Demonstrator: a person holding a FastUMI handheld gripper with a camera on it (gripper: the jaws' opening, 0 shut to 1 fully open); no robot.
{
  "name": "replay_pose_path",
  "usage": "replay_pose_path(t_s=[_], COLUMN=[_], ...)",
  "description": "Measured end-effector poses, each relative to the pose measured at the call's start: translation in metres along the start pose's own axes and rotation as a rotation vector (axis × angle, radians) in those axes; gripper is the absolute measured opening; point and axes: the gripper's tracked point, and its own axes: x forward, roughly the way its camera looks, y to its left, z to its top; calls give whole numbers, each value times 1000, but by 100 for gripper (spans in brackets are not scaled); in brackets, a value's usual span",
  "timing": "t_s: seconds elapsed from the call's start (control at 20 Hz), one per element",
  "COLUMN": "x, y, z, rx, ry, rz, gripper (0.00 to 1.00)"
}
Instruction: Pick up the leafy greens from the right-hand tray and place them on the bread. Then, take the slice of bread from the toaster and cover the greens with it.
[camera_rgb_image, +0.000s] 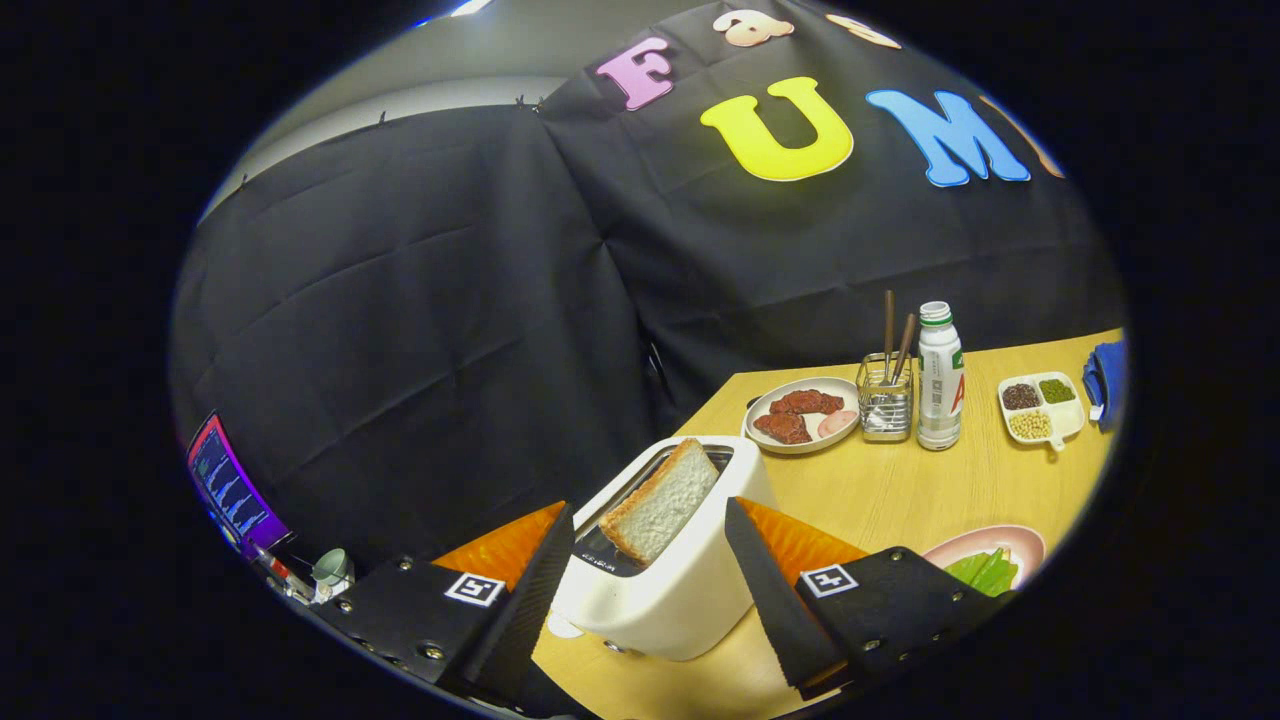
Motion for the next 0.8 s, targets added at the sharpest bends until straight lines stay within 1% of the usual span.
replay_pose_path(t_s=[0.25, 0.4, 0.65, 0.7, 0.8], x=[22, 35, 47, 47, 54], y=[17, 26, 16, 16, 12], z=[-14, -24, -20, -19, -22], rx=[37, 29, -16, -29, -65], ry=[9, -1, -54, -63, -70], rz=[24, 33, -21, -32, -67], gripper=[92, 92, 91, 88, 88])
